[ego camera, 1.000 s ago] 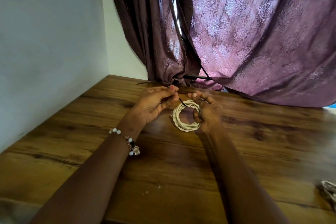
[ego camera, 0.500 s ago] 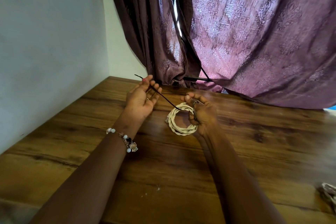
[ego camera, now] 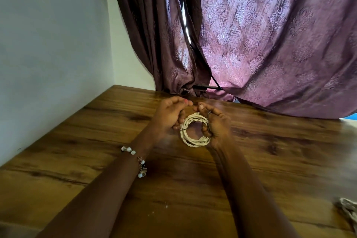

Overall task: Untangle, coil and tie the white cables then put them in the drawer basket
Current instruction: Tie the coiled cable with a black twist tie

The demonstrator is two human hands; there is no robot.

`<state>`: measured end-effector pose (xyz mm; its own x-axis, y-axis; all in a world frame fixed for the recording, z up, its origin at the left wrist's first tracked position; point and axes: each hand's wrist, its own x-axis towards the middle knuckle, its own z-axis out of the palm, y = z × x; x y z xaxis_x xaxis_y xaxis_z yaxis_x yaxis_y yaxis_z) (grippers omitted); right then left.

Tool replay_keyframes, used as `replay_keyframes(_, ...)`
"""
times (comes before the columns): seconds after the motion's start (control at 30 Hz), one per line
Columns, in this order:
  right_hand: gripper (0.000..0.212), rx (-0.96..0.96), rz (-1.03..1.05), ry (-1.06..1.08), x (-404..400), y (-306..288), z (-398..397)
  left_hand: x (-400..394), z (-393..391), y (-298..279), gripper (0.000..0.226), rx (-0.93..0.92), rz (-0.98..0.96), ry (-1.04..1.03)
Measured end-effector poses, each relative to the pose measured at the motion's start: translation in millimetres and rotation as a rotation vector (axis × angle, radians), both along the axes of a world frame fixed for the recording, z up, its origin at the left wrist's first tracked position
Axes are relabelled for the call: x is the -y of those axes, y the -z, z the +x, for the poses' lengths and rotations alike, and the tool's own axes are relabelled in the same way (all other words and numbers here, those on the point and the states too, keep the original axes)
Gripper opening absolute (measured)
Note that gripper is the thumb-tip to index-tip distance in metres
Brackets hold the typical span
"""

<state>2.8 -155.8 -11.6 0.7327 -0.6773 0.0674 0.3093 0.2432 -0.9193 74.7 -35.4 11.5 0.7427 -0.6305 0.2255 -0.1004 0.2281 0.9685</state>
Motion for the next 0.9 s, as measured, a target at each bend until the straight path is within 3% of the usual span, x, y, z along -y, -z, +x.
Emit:
replay_keyframes(0.1, 0.016, 0.01, -0.006, -0.006, -2.1, -2.1, -1.9, 3.1, -3.0, 5.5, 0.019, 0.053, 0.083, -0.016)
replay_keyframes(0.3, 0.019, 0.018, -0.026, -0.027, -2.2, -2.6, -3.5, 3.5, -3.7, 7.2, 0.011, -0.094, 0.006, 0.015)
replay_keyframes(0.43, 0.016, 0.04, -0.074, -0.064, -3.3, -2.6, -4.8, 5.0, -3.3, 7.8, 0.008, -0.074, 0.027, -0.022)
replay_keyframes(0.9, 0.016, 0.01, -0.243, -0.126, -13.1, -10.3, -12.0, 5.4, -7.8, 5.1, 0.03, -0.1, 0.042, -0.082)
